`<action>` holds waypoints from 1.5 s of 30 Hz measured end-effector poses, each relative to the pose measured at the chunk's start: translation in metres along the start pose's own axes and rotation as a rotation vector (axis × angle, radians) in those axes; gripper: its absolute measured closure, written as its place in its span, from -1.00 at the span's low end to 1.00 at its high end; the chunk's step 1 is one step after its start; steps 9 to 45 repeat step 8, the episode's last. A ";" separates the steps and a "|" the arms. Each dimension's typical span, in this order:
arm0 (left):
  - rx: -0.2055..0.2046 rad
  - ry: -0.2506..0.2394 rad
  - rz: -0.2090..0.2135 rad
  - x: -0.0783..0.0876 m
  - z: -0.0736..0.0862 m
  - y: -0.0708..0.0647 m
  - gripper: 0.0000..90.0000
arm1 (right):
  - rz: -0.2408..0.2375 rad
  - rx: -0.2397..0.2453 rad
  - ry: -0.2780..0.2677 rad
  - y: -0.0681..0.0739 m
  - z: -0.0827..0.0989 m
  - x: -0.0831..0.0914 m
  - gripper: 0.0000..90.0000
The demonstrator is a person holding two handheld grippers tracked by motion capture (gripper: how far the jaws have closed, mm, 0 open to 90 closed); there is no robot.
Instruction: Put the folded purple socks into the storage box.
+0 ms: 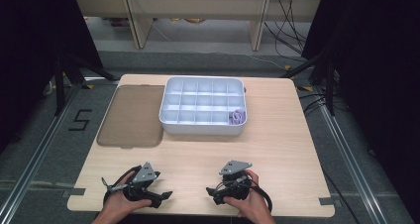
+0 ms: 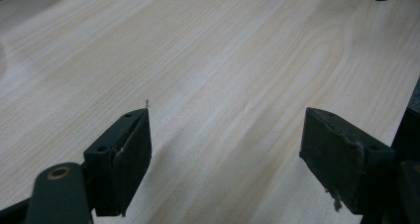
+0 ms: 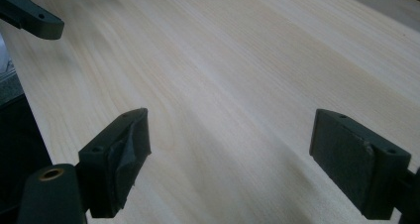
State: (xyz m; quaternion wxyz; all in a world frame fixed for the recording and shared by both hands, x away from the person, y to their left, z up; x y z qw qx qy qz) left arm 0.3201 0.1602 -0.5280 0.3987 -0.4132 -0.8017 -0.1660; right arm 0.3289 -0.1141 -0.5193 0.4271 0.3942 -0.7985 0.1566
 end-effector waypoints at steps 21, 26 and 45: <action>-0.001 -0.001 -0.002 0.000 0.000 0.000 -0.57 | -0.003 -0.017 0.012 0.001 0.001 0.000 -0.63; -0.001 -0.001 -0.002 0.000 0.000 0.000 -0.57 | -0.003 -0.017 0.012 0.001 0.001 0.000 -0.63; -0.001 -0.001 -0.002 0.000 0.000 0.000 -0.57 | -0.003 -0.017 0.012 0.001 0.001 0.000 -0.63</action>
Point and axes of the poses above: each handheld gripper's, and its own axes: x roughly backward along the jaws, z roughly out of its underside, y roughly to its left, the point moved 3 cm from there along -x, roughly forward along the jaws, and after that the axes turned 8 degrees about y, right-handed, at the moved point
